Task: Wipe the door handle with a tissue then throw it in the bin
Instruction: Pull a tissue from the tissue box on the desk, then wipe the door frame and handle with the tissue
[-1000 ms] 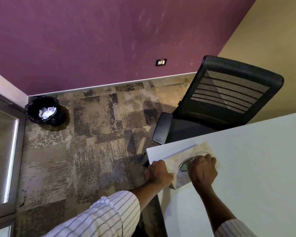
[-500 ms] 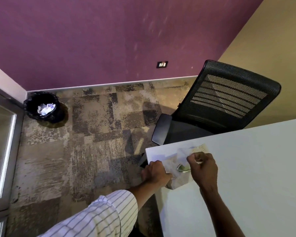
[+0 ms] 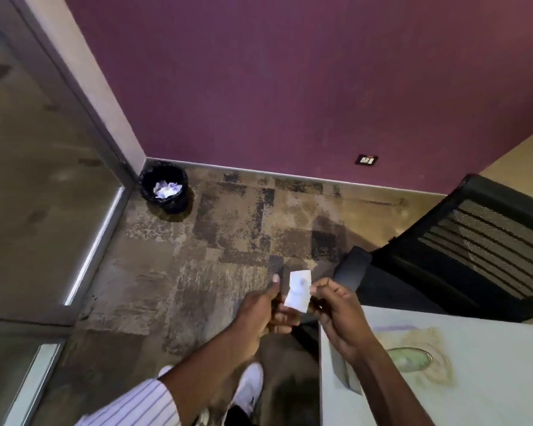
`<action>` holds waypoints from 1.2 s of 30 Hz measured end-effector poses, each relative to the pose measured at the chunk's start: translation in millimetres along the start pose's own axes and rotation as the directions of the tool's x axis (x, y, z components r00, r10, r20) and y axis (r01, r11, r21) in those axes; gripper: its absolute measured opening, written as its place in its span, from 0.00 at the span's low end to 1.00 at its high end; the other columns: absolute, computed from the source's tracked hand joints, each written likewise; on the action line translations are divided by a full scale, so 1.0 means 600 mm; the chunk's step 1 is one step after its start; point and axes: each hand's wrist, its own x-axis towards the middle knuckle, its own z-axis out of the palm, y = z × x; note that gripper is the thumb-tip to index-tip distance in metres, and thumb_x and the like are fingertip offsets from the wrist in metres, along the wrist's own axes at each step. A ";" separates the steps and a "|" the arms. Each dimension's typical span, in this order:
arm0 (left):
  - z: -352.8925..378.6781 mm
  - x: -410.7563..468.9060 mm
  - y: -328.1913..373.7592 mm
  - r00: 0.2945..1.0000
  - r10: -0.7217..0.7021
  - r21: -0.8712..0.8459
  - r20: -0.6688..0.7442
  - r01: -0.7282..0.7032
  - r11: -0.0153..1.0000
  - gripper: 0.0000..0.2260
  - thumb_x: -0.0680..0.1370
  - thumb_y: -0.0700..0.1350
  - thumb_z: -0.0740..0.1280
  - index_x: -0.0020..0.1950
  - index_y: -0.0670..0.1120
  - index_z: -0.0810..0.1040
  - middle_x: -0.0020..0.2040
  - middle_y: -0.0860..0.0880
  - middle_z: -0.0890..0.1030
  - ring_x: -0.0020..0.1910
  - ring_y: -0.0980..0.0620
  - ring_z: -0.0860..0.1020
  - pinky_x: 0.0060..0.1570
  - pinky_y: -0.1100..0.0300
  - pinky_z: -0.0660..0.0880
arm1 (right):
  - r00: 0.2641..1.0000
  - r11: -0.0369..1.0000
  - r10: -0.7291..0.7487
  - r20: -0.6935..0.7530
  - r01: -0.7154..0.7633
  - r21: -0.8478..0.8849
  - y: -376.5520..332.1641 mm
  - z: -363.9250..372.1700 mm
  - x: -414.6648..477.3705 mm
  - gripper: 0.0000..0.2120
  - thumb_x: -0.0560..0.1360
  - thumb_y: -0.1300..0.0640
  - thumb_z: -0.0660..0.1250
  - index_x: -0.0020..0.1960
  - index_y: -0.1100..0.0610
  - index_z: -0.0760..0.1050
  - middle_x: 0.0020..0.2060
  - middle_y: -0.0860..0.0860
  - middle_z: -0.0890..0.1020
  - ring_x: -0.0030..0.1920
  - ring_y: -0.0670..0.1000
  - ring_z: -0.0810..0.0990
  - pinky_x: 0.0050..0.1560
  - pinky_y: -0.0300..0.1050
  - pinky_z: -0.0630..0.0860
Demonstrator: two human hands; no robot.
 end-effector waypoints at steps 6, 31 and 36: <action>-0.157 -0.073 0.047 0.972 0.193 -0.148 -0.136 -0.213 0.966 0.16 0.81 0.54 0.73 0.53 0.40 0.86 0.48 0.43 0.90 0.42 0.48 0.87 0.37 0.57 0.81 | 0.980 0.997 0.076 0.185 -0.075 -0.015 0.007 0.177 0.042 0.11 0.81 0.67 0.67 0.46 0.61 0.86 0.43 0.59 0.87 0.40 0.51 0.85 0.40 0.41 0.83; -0.722 -0.232 0.071 0.592 0.249 -0.191 -0.767 -0.581 0.791 0.04 0.82 0.42 0.74 0.48 0.42 0.85 0.44 0.44 0.90 0.40 0.49 0.86 0.42 0.55 0.81 | 0.768 0.944 0.186 0.613 0.033 -0.327 0.089 0.826 0.030 0.15 0.70 0.58 0.79 0.53 0.65 0.87 0.52 0.67 0.88 0.49 0.60 0.87 0.57 0.58 0.79; -0.788 -0.262 0.096 0.474 0.145 -0.241 -0.868 -0.659 0.712 0.04 0.79 0.41 0.76 0.46 0.41 0.86 0.38 0.44 0.88 0.33 0.50 0.83 0.36 0.58 0.80 | 0.662 0.937 0.283 0.694 -0.036 -0.348 0.073 0.950 0.039 0.17 0.72 0.61 0.76 0.58 0.69 0.85 0.54 0.68 0.88 0.52 0.63 0.88 0.56 0.55 0.83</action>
